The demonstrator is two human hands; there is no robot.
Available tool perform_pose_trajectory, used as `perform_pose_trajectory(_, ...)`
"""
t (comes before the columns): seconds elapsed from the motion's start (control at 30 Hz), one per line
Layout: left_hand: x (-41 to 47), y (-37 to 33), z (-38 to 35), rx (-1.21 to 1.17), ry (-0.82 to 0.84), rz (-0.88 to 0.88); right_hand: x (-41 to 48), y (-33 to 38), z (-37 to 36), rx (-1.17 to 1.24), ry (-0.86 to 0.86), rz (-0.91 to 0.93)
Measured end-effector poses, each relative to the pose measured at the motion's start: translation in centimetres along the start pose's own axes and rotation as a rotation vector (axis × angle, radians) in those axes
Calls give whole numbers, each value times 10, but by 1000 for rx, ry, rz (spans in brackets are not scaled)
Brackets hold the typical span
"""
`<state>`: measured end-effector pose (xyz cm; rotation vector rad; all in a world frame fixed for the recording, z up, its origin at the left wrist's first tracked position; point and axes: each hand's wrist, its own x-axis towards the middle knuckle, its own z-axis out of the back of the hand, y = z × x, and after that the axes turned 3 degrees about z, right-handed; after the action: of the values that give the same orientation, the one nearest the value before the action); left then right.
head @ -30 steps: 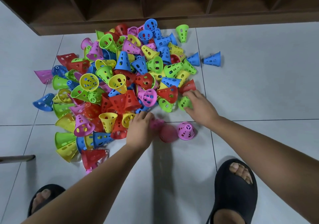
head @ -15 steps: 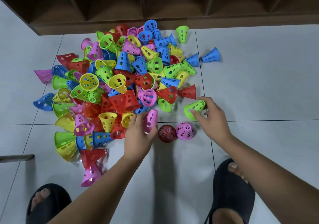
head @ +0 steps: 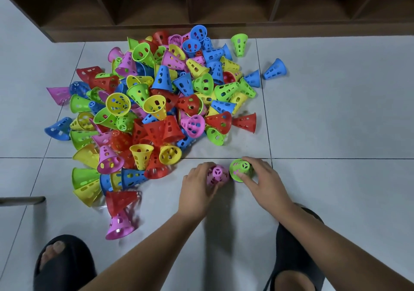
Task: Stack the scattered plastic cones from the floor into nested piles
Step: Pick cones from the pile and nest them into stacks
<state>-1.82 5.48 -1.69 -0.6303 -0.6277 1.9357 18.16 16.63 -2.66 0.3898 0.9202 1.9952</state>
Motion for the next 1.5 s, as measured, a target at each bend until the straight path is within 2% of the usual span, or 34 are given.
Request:
perform_pose_trajectory(0.23,26,17,18,68,19,-17,25,13,-9,5,118,48)
perform_pose_trajectory(0.4,38,33,49,43,-40,-66,44,28,-15,19,251,91)
perform_pose_trajectory(0.5,47,26,66,-4,-67,-102,55,33,-9,-29,267,99)
perform_pose_trajectory(0.57,53,17,76,-39,-83,-128,64,37,1,-91,230,116)
perform_pose_trajectory(0.67,68,6,87,-34,-149,-128,82,46,14,-176,77,180)
perform_pose_trajectory(0.77,93,0,92,14,-242,-60,107,61,21,-259,-58,246)
perform_pose_trajectory(0.83,109,-3,93,76,-243,10,126,68,20,-333,-73,273)
perform_pose_trajectory(1.0,131,-5,88,230,-149,80,159,74,12,-554,130,252)
perform_pose_trajectory(1.13,136,-4,85,301,-140,90,168,67,7,-733,207,232)
perform_pose_trajectory(1.33,133,-4,94,202,-228,72,165,62,12,-575,122,209)
perform_pose_trajectory(1.5,110,-7,102,55,-312,83,150,63,29,-225,-14,-7)
